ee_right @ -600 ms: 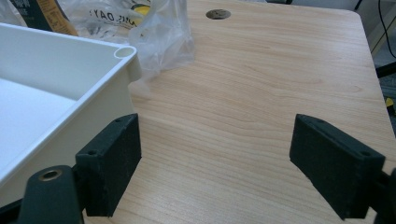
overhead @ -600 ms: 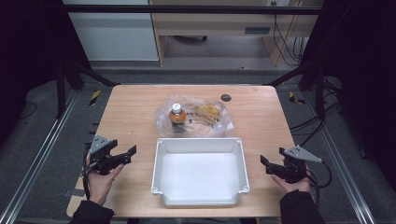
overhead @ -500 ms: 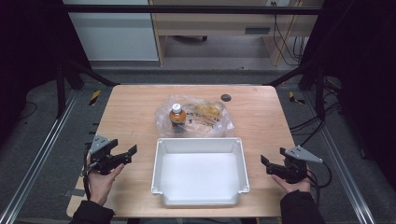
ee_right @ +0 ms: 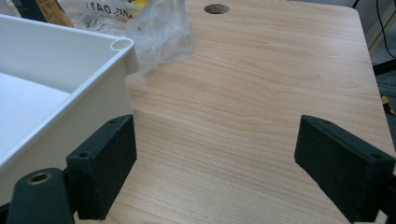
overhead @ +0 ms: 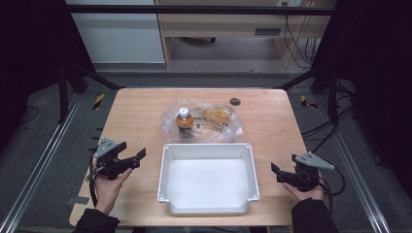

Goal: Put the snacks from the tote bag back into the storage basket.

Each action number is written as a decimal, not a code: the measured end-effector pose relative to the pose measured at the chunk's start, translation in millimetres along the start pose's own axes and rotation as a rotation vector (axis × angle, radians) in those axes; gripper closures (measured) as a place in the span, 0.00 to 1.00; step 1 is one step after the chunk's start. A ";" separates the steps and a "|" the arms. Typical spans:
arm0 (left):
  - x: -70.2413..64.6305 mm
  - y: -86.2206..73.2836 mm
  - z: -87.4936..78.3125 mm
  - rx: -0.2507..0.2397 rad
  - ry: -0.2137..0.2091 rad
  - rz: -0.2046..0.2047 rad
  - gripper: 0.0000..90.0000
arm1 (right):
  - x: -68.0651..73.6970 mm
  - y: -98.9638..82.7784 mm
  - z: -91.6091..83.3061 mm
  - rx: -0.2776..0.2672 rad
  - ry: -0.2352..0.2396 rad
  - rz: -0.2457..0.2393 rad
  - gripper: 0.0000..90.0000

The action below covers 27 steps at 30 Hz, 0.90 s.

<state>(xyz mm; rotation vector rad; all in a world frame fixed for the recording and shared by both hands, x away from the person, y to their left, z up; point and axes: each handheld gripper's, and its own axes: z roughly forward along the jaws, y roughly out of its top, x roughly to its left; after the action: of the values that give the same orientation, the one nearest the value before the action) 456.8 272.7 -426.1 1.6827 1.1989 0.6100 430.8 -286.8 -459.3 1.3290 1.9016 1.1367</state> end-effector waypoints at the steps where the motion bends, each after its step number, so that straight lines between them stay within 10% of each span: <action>1: -0.6 0.9 0.2 -0.002 -0.003 -0.001 0.20 | 0.0 0.0 0.0 0.000 0.000 0.000 0.15; 27: -14.5 34.0 10.7 -0.075 -0.031 0.023 0.25 | 0.8 -0.2 -1.1 -0.008 -0.012 -0.017 0.18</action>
<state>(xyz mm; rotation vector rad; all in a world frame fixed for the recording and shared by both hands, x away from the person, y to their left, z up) 474.6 252.7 -398.4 1.6395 1.1227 0.6328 429.6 -286.4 -458.9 1.3104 1.8946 1.1246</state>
